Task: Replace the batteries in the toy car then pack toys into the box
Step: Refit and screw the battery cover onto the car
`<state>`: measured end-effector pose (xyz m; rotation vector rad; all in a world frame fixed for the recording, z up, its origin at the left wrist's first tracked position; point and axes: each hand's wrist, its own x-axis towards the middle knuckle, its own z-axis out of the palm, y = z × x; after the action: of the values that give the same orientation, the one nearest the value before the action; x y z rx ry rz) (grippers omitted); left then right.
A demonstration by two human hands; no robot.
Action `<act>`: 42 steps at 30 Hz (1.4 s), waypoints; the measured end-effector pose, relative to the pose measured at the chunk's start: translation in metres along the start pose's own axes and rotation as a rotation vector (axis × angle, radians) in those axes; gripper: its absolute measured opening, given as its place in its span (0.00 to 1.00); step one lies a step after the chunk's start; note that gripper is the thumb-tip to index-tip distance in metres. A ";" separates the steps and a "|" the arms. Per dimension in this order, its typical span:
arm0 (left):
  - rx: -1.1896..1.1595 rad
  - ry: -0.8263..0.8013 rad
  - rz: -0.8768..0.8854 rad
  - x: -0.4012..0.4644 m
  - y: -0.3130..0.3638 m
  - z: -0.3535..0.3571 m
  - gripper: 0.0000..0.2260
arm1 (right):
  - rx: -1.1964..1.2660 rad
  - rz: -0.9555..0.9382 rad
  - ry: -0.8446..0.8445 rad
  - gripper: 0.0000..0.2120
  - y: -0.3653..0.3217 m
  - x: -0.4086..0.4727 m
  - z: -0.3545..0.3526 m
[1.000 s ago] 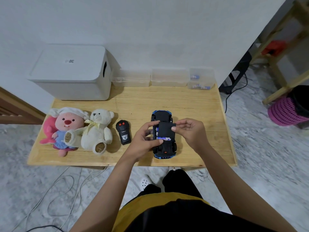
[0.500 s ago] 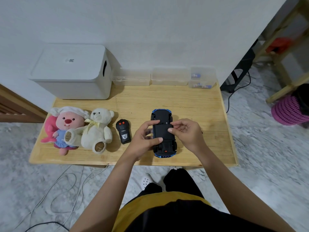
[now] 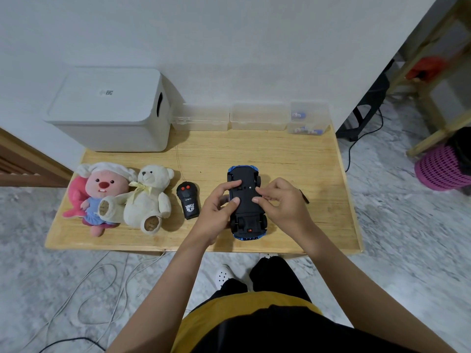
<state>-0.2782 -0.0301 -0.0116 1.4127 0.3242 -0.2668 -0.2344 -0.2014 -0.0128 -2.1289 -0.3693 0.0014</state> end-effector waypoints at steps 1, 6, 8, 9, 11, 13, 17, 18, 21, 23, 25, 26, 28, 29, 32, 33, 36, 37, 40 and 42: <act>0.005 -0.002 0.008 0.000 0.000 0.000 0.15 | -0.049 -0.050 0.016 0.09 0.001 -0.002 0.002; 0.042 -0.016 0.041 0.004 0.002 0.003 0.16 | -0.217 -0.197 0.027 0.07 0.003 -0.005 0.009; 0.068 -0.017 0.047 0.007 0.001 0.004 0.17 | -0.194 -0.187 0.021 0.07 0.006 -0.005 0.010; 0.087 -0.016 0.049 0.009 0.000 0.004 0.17 | -0.141 -0.153 0.025 0.07 0.008 -0.005 0.010; 0.125 -0.013 0.057 0.013 -0.004 0.005 0.18 | -0.023 -0.023 0.057 0.07 0.014 -0.005 0.006; 0.146 0.002 0.063 0.016 -0.006 0.005 0.18 | -0.067 0.129 0.133 0.06 0.027 -0.006 0.001; 0.155 0.020 0.042 0.017 -0.009 0.001 0.18 | -0.255 0.403 0.334 0.09 0.073 -0.009 -0.011; 0.148 0.021 0.034 0.017 -0.009 0.000 0.18 | -0.308 0.466 0.330 0.10 0.084 -0.009 -0.012; 0.142 0.019 0.019 0.017 -0.009 0.000 0.18 | -0.404 0.583 0.290 0.11 0.106 -0.006 -0.012; 0.145 0.020 0.016 0.016 -0.009 0.000 0.18 | -0.421 0.615 0.292 0.09 0.110 -0.003 -0.011; 0.138 0.020 0.000 0.016 -0.009 -0.001 0.17 | -0.408 0.642 0.317 0.09 0.112 0.000 -0.009; 0.132 0.020 -0.012 0.016 -0.009 -0.001 0.17 | -0.389 0.660 0.326 0.09 0.110 0.003 -0.009; 0.125 0.020 -0.029 0.016 -0.010 -0.002 0.18 | -0.313 0.666 0.344 0.07 0.103 0.009 -0.011; 0.122 0.022 -0.033 0.016 -0.009 -0.002 0.18 | -0.242 0.655 0.359 0.06 0.096 0.012 -0.012; 0.116 0.023 -0.045 0.016 -0.005 -0.003 0.18 | 0.025 0.597 0.418 0.03 0.065 0.017 -0.015; 0.117 0.021 -0.047 0.017 -0.004 -0.002 0.18 | 0.133 0.571 0.429 0.03 0.053 0.016 -0.016; 0.100 0.010 -0.049 0.018 0.002 0.000 0.18 | 0.444 0.560 0.433 0.05 0.019 0.014 -0.018; 0.092 0.007 -0.048 0.019 0.005 0.001 0.18 | 0.545 0.575 0.429 0.05 0.009 0.015 -0.018; 0.072 -0.012 -0.032 0.020 0.011 0.005 0.18 | 0.791 0.587 0.402 0.04 -0.013 0.016 -0.018; 0.055 -0.026 -0.022 0.020 0.014 0.008 0.18 | 0.815 0.555 0.373 0.04 -0.022 0.016 -0.015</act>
<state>-0.2542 -0.0363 -0.0047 1.4595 0.3129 -0.3141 -0.2224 -0.1981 0.0159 -1.3185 0.3987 0.0635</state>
